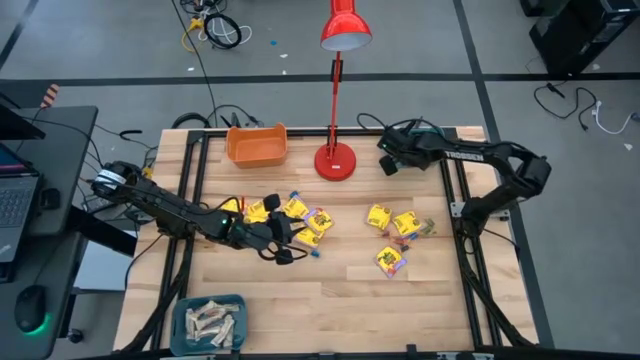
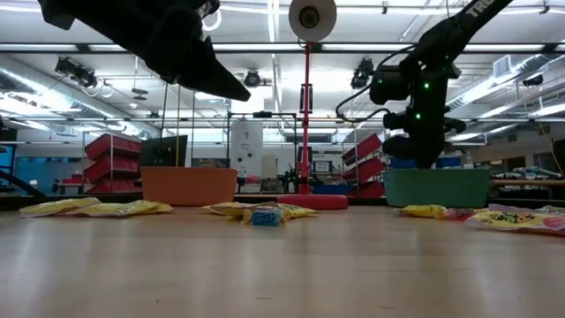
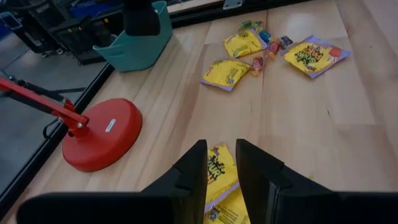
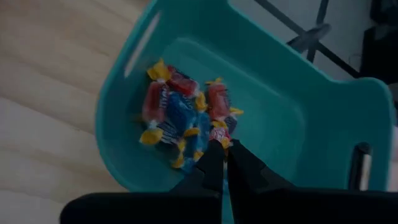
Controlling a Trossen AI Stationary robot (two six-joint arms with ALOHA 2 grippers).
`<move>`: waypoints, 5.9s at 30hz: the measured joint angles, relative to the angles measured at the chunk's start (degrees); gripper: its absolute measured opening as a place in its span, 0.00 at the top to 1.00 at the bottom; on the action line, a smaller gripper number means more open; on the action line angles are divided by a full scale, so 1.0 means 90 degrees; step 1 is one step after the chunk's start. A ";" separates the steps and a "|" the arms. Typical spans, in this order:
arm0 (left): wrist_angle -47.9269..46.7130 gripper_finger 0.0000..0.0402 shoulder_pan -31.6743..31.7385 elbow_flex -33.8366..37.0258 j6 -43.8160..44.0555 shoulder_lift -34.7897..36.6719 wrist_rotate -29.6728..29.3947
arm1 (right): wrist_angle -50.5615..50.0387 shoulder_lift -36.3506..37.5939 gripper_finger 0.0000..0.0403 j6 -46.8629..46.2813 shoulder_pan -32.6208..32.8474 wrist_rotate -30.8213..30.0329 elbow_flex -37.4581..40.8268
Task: Sort candy
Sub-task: Put the small red candy into the green bin, then put the small blue candy into the green bin
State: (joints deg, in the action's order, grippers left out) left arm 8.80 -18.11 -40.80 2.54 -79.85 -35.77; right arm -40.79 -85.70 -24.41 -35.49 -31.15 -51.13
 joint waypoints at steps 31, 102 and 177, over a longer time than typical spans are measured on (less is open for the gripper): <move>-0.0876 0.78 -0.0094 -0.0002 0.0294 0.0005 0.0665 | 0.0318 0.1679 0.70 -0.0128 0.0740 0.0342 -0.0001; -0.1910 0.78 -0.0126 0.0000 0.0456 -0.0002 0.1387 | 0.7209 -0.3278 0.62 0.0727 0.5863 0.1295 -0.0007; -0.1760 0.78 -0.0129 0.0000 0.0465 -0.0002 0.1381 | 0.4234 -0.0321 1.00 0.0712 0.5575 0.1233 0.0002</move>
State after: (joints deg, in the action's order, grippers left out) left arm -7.04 -19.27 -40.80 6.72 -79.88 -23.34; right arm -2.68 -88.59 -18.00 14.69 -20.05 -51.11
